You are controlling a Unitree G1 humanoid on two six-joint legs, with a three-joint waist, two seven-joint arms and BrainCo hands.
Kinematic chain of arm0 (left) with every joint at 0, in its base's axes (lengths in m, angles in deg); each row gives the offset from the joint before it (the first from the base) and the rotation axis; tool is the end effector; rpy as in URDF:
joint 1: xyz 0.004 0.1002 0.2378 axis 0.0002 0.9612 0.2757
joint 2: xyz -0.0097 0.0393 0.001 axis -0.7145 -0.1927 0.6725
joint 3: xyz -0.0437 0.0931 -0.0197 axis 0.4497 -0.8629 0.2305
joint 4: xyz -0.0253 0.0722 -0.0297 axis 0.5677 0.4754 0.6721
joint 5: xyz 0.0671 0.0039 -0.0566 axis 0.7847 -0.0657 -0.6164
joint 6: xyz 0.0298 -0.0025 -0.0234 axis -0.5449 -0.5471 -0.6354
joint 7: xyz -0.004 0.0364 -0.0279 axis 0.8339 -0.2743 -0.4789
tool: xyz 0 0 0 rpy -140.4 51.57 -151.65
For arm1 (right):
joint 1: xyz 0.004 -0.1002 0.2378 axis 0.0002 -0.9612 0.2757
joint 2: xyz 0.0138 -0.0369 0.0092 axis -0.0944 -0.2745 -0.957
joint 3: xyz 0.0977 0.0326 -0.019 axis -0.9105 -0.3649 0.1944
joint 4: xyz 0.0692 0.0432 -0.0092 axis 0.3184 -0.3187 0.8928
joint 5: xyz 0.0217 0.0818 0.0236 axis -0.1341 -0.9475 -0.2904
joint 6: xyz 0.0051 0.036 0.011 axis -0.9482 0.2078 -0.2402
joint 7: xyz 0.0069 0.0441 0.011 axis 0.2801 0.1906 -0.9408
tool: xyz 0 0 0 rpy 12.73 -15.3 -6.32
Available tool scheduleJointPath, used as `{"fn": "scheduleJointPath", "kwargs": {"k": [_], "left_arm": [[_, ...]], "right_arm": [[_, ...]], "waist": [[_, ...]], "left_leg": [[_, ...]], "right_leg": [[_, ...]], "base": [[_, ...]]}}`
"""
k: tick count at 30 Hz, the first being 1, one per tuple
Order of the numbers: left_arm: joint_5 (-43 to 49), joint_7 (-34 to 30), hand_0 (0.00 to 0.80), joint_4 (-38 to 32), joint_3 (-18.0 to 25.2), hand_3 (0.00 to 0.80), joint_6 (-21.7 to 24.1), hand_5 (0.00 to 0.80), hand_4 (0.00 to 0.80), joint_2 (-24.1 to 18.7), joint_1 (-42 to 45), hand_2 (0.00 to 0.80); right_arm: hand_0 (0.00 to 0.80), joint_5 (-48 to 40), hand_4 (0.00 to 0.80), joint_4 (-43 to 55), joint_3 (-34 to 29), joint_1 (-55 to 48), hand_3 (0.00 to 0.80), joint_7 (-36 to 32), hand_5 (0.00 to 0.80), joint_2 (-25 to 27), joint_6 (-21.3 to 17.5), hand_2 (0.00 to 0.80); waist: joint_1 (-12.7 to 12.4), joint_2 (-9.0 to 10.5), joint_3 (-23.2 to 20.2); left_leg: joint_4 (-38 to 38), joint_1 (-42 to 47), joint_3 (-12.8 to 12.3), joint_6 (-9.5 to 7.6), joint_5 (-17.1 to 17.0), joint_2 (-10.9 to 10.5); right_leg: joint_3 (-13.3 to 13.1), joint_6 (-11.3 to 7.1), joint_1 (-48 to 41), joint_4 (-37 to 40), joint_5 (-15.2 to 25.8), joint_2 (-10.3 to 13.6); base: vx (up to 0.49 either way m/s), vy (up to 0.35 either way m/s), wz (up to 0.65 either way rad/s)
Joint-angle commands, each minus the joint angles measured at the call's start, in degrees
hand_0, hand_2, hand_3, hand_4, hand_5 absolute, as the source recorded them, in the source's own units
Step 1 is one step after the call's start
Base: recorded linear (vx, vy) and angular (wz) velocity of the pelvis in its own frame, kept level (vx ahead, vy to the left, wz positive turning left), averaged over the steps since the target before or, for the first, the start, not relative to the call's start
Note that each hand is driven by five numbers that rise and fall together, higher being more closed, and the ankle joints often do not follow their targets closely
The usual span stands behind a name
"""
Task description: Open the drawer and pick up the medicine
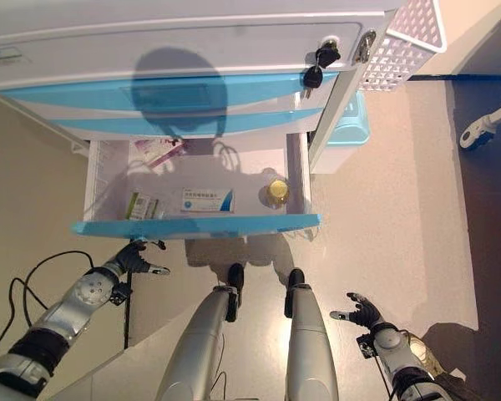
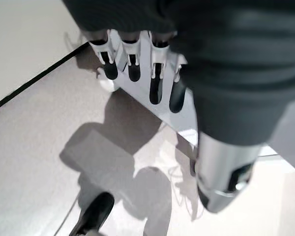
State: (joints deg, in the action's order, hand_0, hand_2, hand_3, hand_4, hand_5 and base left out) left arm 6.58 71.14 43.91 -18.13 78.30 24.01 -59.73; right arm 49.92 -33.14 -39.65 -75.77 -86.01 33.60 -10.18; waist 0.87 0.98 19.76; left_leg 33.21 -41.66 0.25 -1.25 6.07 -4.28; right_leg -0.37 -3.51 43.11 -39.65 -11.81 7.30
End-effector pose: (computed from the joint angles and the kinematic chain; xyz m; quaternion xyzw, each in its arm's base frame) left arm 0.2259 0.2724 0.0472 0.4095 0.1424 -0.0880 0.8968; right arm 0.1572 -0.2655 -0.0513 -0.2177 0.3678 0.0047 0.9041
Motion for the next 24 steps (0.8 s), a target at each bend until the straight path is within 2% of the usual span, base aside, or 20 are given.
{"fn": "scheduleJointPath", "kwargs": {"k": [1, 3, 4, 5, 6, 9, 10, 11, 12, 13, 14, 16, 17, 18, 24], "left_arm": [[1.17, 3.03, 0.000, 0.06, 4.50, 0.000, 0.98, 0.000, 0.000, -2.22, -3.89, 0.000], [0.93, 3.25, 0.000, 1.04, 4.53, 0.000, 1.00, 0.000, 0.000, -2.56, -4.87, 0.000], [0.65, 3.61, 0.000, 1.43, 4.53, 0.000, 0.91, 0.000, 0.000, -3.63, -6.94, 0.000], [0.51, 3.89, 0.000, 2.17, 4.46, 0.000, 0.81, 0.000, 0.000, -3.77, -7.74, 0.000], [0.50, 3.88, 0.000, 2.21, 4.39, 0.000, 0.81, 0.000, 0.000, -3.73, -7.67, 0.000], [0.11, 4.57, 0.000, 3.34, 4.39, 0.000, 0.76, 0.000, 0.000, -4.91, -10.24, 0.000], [-0.12, 5.18, 0.000, 4.12, 4.54, 0.000, 0.70, 0.000, 0.000, -5.46, -12.07, 0.000], [-0.19, 5.54, 0.000, 4.51, 4.33, 0.000, 0.64, 0.000, 0.000, -5.60, -12.91, 0.000], [-0.21, 5.87, 0.000, 4.96, 4.33, 0.000, 0.63, 0.000, 0.000, -5.77, -13.86, 0.000], [-0.21, 5.86, 0.000, 4.99, 4.26, 0.000, 0.63, 0.000, 0.000, -5.73, -13.79, 0.000], [0.35, 6.69, 0.000, 5.51, 3.58, 0.000, 0.63, 0.000, 0.000, -6.69, -16.37, 0.000], [1.43, 7.70, 0.000, 6.51, 2.27, 0.000, 0.60, 0.000, 0.000, -7.08, -19.37, 0.000], [1.92, 7.99, 0.000, 7.03, 1.58, 0.000, 0.61, 0.000, 0.000, -7.16, -20.73, 0.000], [2.22, 8.53, 0.000, 7.60, 1.04, 0.000, 0.58, 0.000, 0.000, -7.29, -22.45, 0.000], [3.63, 11.29, 0.000, 9.44, -1.08, 0.000, 0.60, 0.000, 0.000, -7.09, -28.53, 0.000]], "right_arm": [[0.000, 0.35, 0.000, -0.16, 0.34, -2.64, 0.000, -0.09, 0.000, 2.66, 0.50, 0.000], [0.000, 0.35, 0.000, -0.12, 0.49, -2.69, 0.000, -0.18, 0.000, 2.71, 0.47, 0.000], [0.000, 0.29, 0.000, -0.12, 0.61, -2.91, 0.000, -0.39, 0.000, 2.69, 0.44, 0.000], [0.000, 0.21, 0.000, -0.47, 0.70, -2.95, 0.000, -0.41, 0.000, 2.55, 0.42, 0.000], [0.000, 0.21, 0.000, -0.51, 0.72, -3.05, 0.000, -0.41, 0.000, 2.55, 0.43, 0.000], [0.000, 0.11, 0.000, -0.89, 0.94, -3.44, 0.000, -0.61, 0.000, 2.40, 0.45, 0.000], [0.000, 0.11, 0.000, -0.75, 1.09, -3.73, 0.000, -0.66, 0.000, 2.14, 0.42, 0.000], [0.000, 0.10, 0.000, -0.67, 1.18, -3.88, 0.000, -0.58, 0.000, 2.10, 0.38, 0.000], [0.000, 0.03, 0.000, -0.98, 1.20, -3.85, 0.000, -0.60, 0.000, 1.93, 0.38, 0.000], [0.000, 0.04, 0.000, -1.02, 1.23, -3.95, 0.000, -0.60, 0.000, 1.93, 0.38, 0.000], [0.000, 0.06, 0.000, -0.59, 1.50, -4.01, 0.000, -0.58, 0.000, 1.77, 0.32, 0.000], [0.000, -0.01, 0.000, -0.65, 2.05, -4.01, 0.000, -0.55, 0.000, 1.63, 0.02, 0.000], [0.000, 0.04, 0.000, -0.53, 2.36, -4.10, 0.000, -0.51, 0.000, 1.49, 0.02, 0.000], [0.000, 0.03, 0.000, -0.60, 2.54, -3.93, 0.000, -0.45, 0.000, 1.38, -0.10, 0.000], [0.000, -0.33, 0.000, -0.35, 3.70, -3.89, 0.000, -0.18, 0.000, 0.72, -0.64, 0.000]], "waist": [[1.77, -0.75, -2.85], [1.91, -0.68, -2.93], [2.26, -0.46, -3.20], [2.36, -0.40, -3.28], [2.25, -0.50, -3.23], [2.61, -0.36, -3.47], [3.00, -0.11, -3.55], [3.00, -0.17, -3.56], [3.20, 0.03, -3.64], [3.09, -0.09, -3.63], [3.51, 0.26, -3.72], [3.87, 0.52, -3.78], [3.89, 0.51, -3.84], [4.18, 0.76, -3.90], [4.87, 1.40, -3.90]], "left_leg": [[-1.23, 2.33, -0.17, -2.53, 3.90, -2.00], [-1.20, 2.28, -0.32, -2.53, 3.94, -1.85], [-1.83, 1.39, -0.86, -2.75, 2.09, -1.75], [-1.99, 1.42, -0.92, -2.73, 2.07, -1.69], [-1.36, 2.20, -0.57, -2.50, 3.97, -1.63], [-1.36, 2.06, -0.70, -2.45, 3.93, -1.36], [-2.01, 1.29, -1.11, -2.59, 2.04, -1.26], [-1.52, 2.08, -0.76, -2.36, 3.88, -1.12], [-2.19, 1.32, -1.17, -2.57, 2.01, -1.09], [-1.62, 2.07, -0.81, -2.34, 3.86, -1.03], [-2.16, 1.14, -1.26, -2.52, 1.98, -0.93], [-2.16, 1.07, -1.37, -2.49, 1.97, -0.78], [-1.60, 1.73, -1.02, -2.22, 3.77, -0.69], [-2.36, 1.05, -1.37, -2.42, 1.89, -0.74], [-2.73, 1.15, -1.44, -2.33, 1.84, -0.58]], "right_leg": [[0.06, -0.48, -1.17, 6.05, 6.43, 0.02], [-0.02, -0.51, -1.09, 6.23, 6.49, -0.08], [0.02, -0.28, -0.32, 7.33, 8.41, -0.09], [-0.04, -0.32, -0.31, 7.54, 8.52, -0.18], [-0.21, -0.61, -0.91, 6.62, 6.72, -0.38], [-0.38, -0.69, -0.82, 6.97, 6.84, -0.62], [-0.29, -0.51, -0.27, 8.22, 8.79, -0.46], [-0.46, -0.85, -0.80, 7.42, 7.09, -0.69], [-0.34, -0.59, -0.23, 8.48, 8.92, -0.51], [-0.50, -0.88, -0.80, 7.60, 7.17, -0.71], [-0.47, -0.68, -0.15, 8.84, 9.10, -0.68], [-0.50, -0.80, -0.12, 9.15, 9.30, -0.82], [-0.61, -1.14, -0.67, 8.48, 7.63, -1.07], [-0.49, -0.93, -0.12, 9.49, 9.39, -0.90], [-0.63, -1.23, -0.32, 10.30, 9.83, -1.01]], "base": [[0.110, -0.002, -0.11], [-0.022, 0.004, -0.05], [-0.060, 0.003, -0.03], [0.025, -0.001, -0.09], [0.104, -0.010, -0.11], [0.027, -0.012, -0.09], [0.032, -0.011, -0.08], [-0.053, -0.011, -0.05], [0.099, -0.008, -0.05], [-0.061, -0.012, -0.06], [0.022, -0.013, -0.05], [0.030, -0.017, -0.05], [0.029, -0.016, -0.08], [0.026, -0.016, -0.08], [-0.008, -0.003, -0.02]]}}
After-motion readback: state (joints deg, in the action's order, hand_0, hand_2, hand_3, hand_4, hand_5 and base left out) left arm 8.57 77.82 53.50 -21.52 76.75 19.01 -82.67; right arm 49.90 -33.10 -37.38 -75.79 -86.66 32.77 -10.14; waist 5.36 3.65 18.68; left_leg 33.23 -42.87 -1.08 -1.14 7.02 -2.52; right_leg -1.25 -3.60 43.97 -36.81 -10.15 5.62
